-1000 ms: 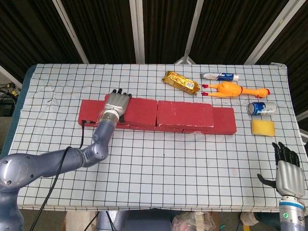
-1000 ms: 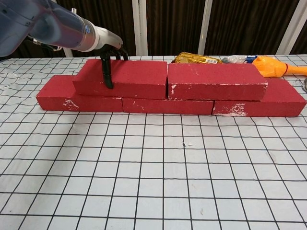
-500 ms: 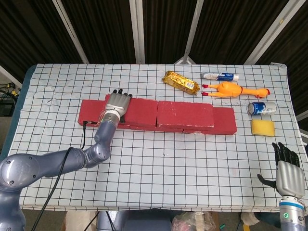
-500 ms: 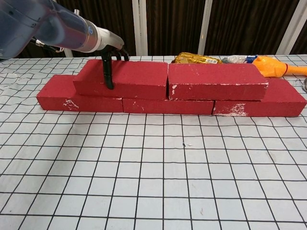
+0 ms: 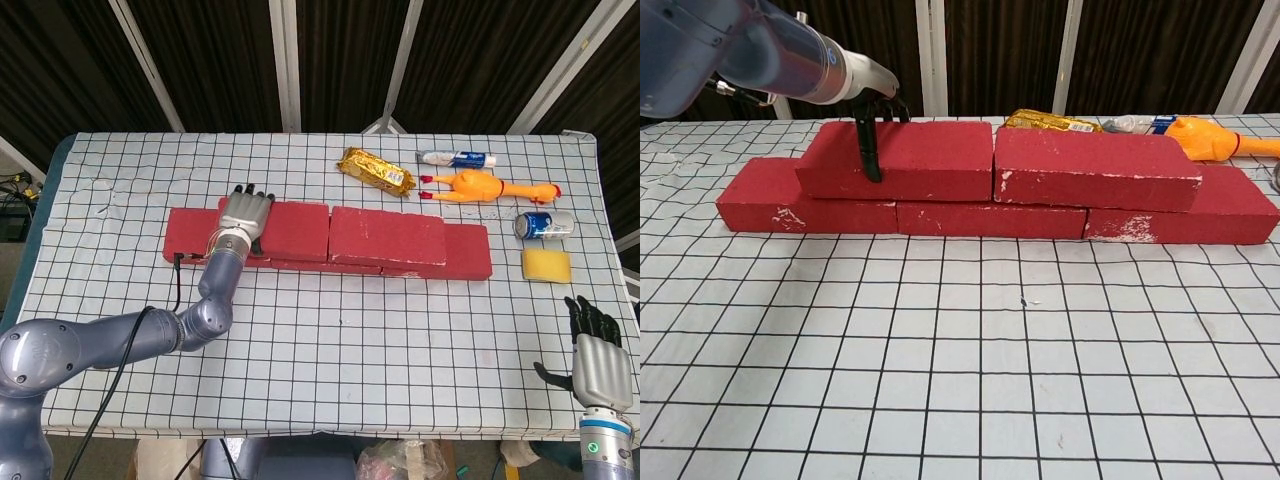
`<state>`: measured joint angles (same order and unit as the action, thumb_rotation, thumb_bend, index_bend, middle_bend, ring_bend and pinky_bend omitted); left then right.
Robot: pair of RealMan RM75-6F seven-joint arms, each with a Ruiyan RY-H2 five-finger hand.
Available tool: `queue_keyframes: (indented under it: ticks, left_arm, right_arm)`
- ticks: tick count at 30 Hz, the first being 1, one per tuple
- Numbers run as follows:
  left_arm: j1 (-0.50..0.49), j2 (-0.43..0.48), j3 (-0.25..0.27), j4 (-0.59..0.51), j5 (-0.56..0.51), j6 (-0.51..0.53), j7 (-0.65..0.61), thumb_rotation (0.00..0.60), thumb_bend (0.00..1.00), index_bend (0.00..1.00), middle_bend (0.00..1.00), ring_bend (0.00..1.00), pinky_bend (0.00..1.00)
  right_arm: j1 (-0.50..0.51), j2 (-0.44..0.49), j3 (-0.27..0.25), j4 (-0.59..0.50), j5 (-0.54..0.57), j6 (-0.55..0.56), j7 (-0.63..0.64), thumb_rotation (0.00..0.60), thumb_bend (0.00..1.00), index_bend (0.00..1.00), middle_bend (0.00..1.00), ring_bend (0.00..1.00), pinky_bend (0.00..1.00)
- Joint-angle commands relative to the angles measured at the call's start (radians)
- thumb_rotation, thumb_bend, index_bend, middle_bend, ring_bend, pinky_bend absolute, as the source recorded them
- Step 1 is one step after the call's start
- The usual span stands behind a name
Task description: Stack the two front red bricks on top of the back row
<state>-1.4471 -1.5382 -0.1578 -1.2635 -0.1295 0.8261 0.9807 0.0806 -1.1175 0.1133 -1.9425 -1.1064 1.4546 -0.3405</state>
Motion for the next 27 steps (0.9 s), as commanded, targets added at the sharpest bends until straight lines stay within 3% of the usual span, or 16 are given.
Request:
queue_keyframes:
  ticks: [1,27]
  left_arm:
    - [-0.002,0.002,-0.004,-0.005,-0.013,0.007,0.012,0.600,0.00,0.28,0.19,0.04,0.08]
    - [0.005,-0.015,-0.044,0.001,-0.059,0.031,0.086,0.600,0.00,0.26,0.19,0.04,0.08]
  right_arm:
    - [0.000,0.001,0.001,0.000,0.003,-0.001,0.001,0.600,0.19,0.05,0.00,0.00,0.00]
    - [0.000,0.002,0.002,-0.005,0.012,0.001,-0.002,0.600,0.19,0.05,0.00,0.00,0.00]
